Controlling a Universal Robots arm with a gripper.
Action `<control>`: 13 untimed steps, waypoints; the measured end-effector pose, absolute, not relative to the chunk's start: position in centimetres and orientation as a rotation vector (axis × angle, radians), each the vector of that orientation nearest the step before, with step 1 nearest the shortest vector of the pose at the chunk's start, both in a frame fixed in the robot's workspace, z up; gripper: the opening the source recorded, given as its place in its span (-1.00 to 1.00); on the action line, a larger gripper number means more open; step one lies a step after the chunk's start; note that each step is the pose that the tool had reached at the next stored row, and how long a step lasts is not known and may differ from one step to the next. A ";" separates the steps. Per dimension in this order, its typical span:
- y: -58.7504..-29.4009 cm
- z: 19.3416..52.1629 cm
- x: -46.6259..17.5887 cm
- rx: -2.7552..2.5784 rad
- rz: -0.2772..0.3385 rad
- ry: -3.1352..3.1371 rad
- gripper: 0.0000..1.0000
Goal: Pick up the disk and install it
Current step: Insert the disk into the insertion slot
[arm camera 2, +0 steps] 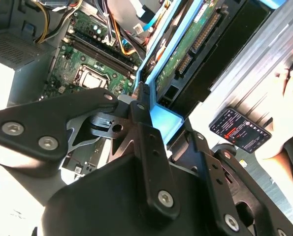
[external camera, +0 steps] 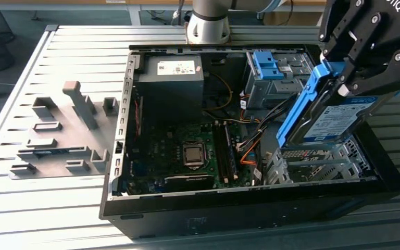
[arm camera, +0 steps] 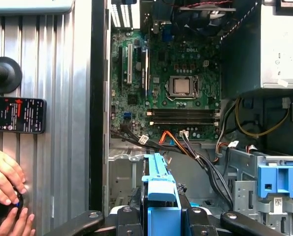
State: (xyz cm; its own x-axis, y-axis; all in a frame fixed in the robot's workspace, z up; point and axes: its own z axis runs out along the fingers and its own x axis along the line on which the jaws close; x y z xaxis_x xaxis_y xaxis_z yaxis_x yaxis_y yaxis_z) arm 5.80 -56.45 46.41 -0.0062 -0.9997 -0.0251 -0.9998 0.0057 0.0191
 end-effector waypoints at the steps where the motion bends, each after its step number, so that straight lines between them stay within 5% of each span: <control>1: -56.5 46.3 5.9 -2.212 0.049 2.225 -0.25; 13: -56.7 45.2 6.8 -2.206 0.049 2.230 -0.25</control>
